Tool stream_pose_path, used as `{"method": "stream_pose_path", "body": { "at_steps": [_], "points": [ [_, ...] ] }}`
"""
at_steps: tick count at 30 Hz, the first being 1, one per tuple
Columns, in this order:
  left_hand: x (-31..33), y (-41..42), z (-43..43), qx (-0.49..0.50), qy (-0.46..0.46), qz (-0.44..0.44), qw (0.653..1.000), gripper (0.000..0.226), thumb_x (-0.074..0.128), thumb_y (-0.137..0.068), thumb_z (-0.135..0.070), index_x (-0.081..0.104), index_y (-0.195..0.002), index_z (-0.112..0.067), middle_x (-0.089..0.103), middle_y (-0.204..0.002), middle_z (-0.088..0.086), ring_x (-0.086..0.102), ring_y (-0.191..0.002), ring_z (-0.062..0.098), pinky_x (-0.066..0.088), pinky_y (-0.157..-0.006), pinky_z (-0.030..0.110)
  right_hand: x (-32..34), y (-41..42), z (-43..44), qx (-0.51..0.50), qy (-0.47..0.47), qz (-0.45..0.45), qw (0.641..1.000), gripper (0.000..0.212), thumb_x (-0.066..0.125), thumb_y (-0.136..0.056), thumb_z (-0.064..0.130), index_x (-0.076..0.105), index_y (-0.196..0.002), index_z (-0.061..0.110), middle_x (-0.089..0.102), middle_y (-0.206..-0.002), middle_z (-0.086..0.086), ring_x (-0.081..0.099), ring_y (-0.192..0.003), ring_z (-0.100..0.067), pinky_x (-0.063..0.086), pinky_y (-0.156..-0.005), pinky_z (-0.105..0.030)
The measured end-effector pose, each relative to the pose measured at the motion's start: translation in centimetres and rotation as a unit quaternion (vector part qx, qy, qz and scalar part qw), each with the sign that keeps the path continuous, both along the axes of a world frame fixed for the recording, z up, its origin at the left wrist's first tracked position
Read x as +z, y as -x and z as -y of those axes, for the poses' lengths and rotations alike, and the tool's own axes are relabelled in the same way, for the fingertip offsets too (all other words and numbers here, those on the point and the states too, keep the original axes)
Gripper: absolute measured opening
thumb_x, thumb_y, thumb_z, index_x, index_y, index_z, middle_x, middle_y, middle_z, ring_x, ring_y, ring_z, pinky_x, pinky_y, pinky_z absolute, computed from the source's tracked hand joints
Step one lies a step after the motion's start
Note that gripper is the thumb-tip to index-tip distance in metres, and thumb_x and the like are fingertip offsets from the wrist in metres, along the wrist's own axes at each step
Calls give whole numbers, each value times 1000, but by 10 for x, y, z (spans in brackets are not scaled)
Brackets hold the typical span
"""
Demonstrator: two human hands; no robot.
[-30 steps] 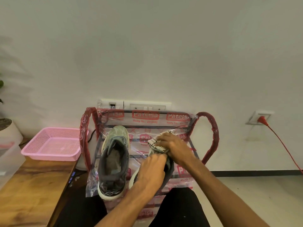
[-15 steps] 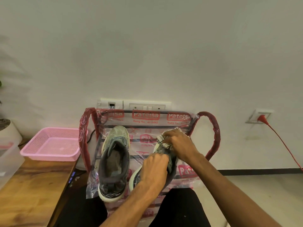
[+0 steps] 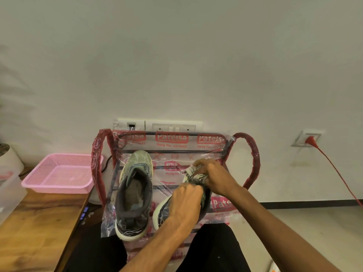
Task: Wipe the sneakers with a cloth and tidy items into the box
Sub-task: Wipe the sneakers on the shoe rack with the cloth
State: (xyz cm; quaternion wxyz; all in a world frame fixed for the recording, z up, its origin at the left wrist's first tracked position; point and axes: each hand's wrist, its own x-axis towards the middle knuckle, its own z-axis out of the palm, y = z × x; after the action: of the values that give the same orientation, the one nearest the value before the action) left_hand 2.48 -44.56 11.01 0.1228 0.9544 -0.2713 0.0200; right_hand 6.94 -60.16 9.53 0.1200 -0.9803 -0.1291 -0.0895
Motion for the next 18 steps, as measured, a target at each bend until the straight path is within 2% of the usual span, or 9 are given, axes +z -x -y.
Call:
{"method": "stream_pose_path", "body": {
  "at_steps": [2,6,9,11,15,16,18],
  "points": [
    [1,-1,2,3,-5,-2,1000,28,52,-85,-2,61,-111,-9,64,-111,13,59,-103,30,44,-75,36,0,5,0,16,-29,-22,999,24,66,-86,9,76,-108,15,60,-130,-3,51,-117,-21,43,-97,-33],
    [2,-2,2,-4,6,-2,1000,29,50,-86,-6,62,-112,-11,64,-111,11,60,-102,29,40,-71,32,-7,5,9,-6,145,2,989,40,72,-85,14,68,-122,28,43,-148,-1,41,-133,-23,42,-107,-39],
    [0,-3,-4,1,5,9,1000,31,49,-86,-1,61,-113,-12,65,-109,10,61,-100,29,41,-72,34,-6,2,9,-23,205,19,978,45,70,-86,12,63,-129,25,37,-152,-6,41,-134,-29,38,-108,-41],
    [-1,-3,-6,5,13,17,1000,31,49,-86,1,60,-113,-12,65,-109,10,61,-100,29,40,-71,34,-5,-1,3,-45,187,5,981,44,69,-87,13,63,-129,23,34,-154,-5,38,-134,-28,37,-108,-40],
    [-3,-6,-10,1,9,18,1000,29,47,-86,0,59,-110,-11,64,-111,10,60,-101,29,38,-70,34,2,-1,-9,-3,9,-54,999,35,64,-86,10,72,-117,24,45,-146,-1,40,-130,-24,37,-106,-40],
    [-3,-6,-10,0,1,11,1000,28,47,-86,0,59,-110,-11,64,-112,11,60,-102,29,38,-71,35,2,1,-10,15,4,-65,998,36,63,-86,8,73,-116,25,45,-146,-1,40,-129,-23,35,-107,-41],
    [-2,-7,-11,-1,-1,3,1000,29,47,-87,-1,59,-110,-11,64,-111,11,60,-102,30,39,-71,35,1,2,-9,25,55,-66,996,41,64,-86,7,70,-121,27,40,-149,1,40,-129,-22,37,-107,-39]
  ]
}}
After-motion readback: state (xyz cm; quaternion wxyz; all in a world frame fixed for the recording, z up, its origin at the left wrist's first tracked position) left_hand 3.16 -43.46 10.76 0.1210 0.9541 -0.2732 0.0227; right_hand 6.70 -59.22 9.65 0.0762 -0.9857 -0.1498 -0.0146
